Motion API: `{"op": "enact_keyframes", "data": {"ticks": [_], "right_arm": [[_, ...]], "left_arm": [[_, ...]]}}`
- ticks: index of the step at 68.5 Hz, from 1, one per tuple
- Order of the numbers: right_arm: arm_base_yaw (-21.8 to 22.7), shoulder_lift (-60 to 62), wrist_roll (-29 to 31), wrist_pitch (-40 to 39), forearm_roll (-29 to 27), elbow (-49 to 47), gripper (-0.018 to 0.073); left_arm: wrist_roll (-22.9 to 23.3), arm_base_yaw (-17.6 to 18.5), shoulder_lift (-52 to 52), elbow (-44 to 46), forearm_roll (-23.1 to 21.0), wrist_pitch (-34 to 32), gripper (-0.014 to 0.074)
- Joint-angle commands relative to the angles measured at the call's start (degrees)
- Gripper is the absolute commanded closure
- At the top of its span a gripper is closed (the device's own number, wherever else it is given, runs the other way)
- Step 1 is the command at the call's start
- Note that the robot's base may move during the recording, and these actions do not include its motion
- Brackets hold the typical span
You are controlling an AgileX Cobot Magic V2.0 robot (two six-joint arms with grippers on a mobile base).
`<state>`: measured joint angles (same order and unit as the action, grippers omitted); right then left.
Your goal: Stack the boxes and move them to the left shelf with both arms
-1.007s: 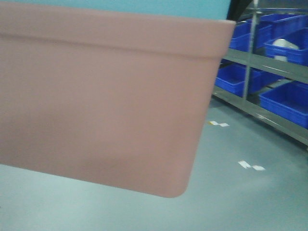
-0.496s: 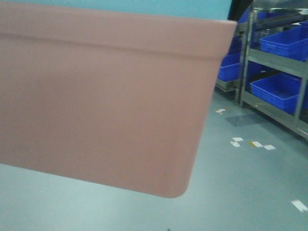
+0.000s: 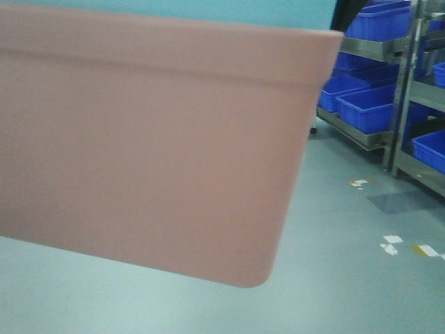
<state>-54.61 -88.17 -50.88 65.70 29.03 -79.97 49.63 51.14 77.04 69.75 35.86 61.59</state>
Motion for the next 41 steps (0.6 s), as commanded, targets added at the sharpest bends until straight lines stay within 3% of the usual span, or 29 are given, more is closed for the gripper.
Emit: {"op": "enact_keyframes", "data": {"ticks": [1,41], "right_arm": [[-1.1,1.7,-1.1,-15.7,1.4,-2.9,0.0503],[-1.1,1.7,-1.1,-15.5,1.4,-2.9,0.0503]], "left_arm": [[-1.6,3.1,-1.7,2.5,-5.5,-15.2,0.0608],[-1.6,3.1,-1.7,2.5,-5.5,-15.2,0.0608]]}}
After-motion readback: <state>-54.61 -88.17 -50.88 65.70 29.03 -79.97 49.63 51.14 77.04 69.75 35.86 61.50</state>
